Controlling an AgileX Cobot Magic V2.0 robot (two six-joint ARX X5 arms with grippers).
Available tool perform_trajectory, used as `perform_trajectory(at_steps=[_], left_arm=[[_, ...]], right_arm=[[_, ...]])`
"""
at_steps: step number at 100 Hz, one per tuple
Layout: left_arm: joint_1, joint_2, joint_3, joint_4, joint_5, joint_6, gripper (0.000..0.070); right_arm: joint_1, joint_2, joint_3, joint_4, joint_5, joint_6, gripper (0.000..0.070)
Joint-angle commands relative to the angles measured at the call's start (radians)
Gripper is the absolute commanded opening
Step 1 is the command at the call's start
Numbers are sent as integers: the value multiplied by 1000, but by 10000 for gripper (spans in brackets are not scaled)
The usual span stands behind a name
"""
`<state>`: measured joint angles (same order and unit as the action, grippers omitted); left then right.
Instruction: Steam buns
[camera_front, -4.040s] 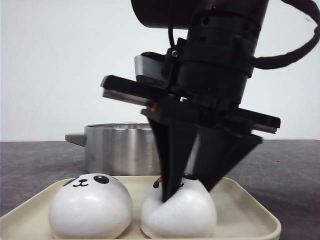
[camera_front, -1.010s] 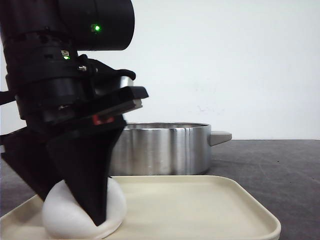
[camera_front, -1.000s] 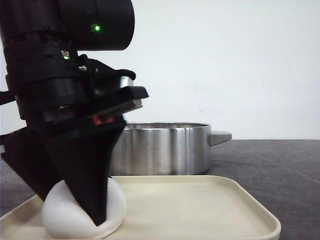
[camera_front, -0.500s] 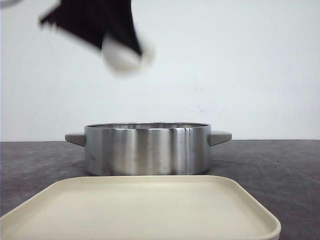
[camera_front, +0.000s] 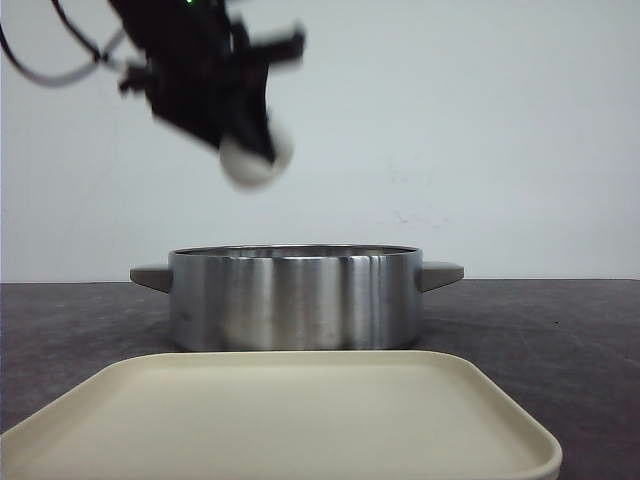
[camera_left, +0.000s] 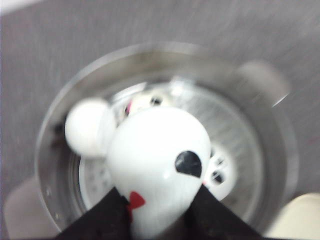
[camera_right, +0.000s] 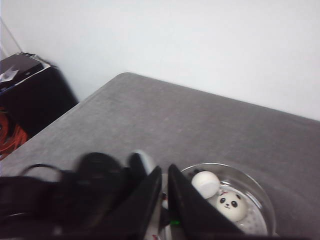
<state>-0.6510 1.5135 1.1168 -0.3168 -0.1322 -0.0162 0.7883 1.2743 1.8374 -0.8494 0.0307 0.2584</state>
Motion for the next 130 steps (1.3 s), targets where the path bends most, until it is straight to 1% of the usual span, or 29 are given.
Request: perform_trajectory(at_steps=[1,5,8,12,15,17,20,24,31,45,49,52,58,61,67,76,81,87,96,107,115,124,130], left_arm=[[0,35,6,-3,3,-24,36],[7,51,6,-11,3,-33,126],[11,61,6,-15,3,-40,220],[16,68,6,-26,3,-53,362],[19,71,6,-29,3,-57,446],[19,72,6,-30,3,-58,488],[21,72,6,-31,3,-58,531],[21,72,6,-29,3,-64,559],[23,66,6,-35,3,-82,559],[28,34,10,-65,2,-109,553],[28,17,10,-71,2,-112,526],[28,0,10,-77,2,-123,461],[29,-45,10,-92,2,-153,289],[30,-72,10,-100,2,-166,219],[35,-136,10,-114,1,-191,129],[51,-245,9,-140,0,-214,4],[64,-312,6,-150,-4,-214,0],[83,-395,5,-166,-26,-213,0],[120,-518,4,-203,-52,-190,0],[178,-645,4,-270,-52,-152,0],[224,-719,3,-319,-52,-151,0],[264,-784,3,-347,-52,-166,0],[280,-819,3,-355,-52,-180,0]], right_arm=[[18,13,23,8,3,-3,12],[22,13,23,7,4,-4,12],[24,13,23,6,4,-4,12],[25,13,23,4,4,-4,12],[26,13,23,2,4,-4,12],[26,13,23,2,4,-4,12],[27,13,23,-1,4,-4,12],[27,13,23,-4,5,-4,12],[27,13,22,-6,10,-5,12],[28,13,16,-21,35,-10,12],[28,13,12,-23,40,-13,12],[28,13,8,-27,51,-17,12],[28,13,-4,-35,77,-37,12],[28,13,-14,-35,98,-43,12],[28,12,-42,-34,138,-60,12],[40,5,-99,-14,163,-79,12],[52,-11,-154,33,182,-80,12],[70,-45,-245,132,186,-90,12],[103,-114,-418,335,180,-95,12],[133,-193,-629,594,180,-109,12],[140,-229,-755,758,176,-101,12],[140,-244,-846,867,170,-84,12],[139,-243,-870,882,172,-84,12]])
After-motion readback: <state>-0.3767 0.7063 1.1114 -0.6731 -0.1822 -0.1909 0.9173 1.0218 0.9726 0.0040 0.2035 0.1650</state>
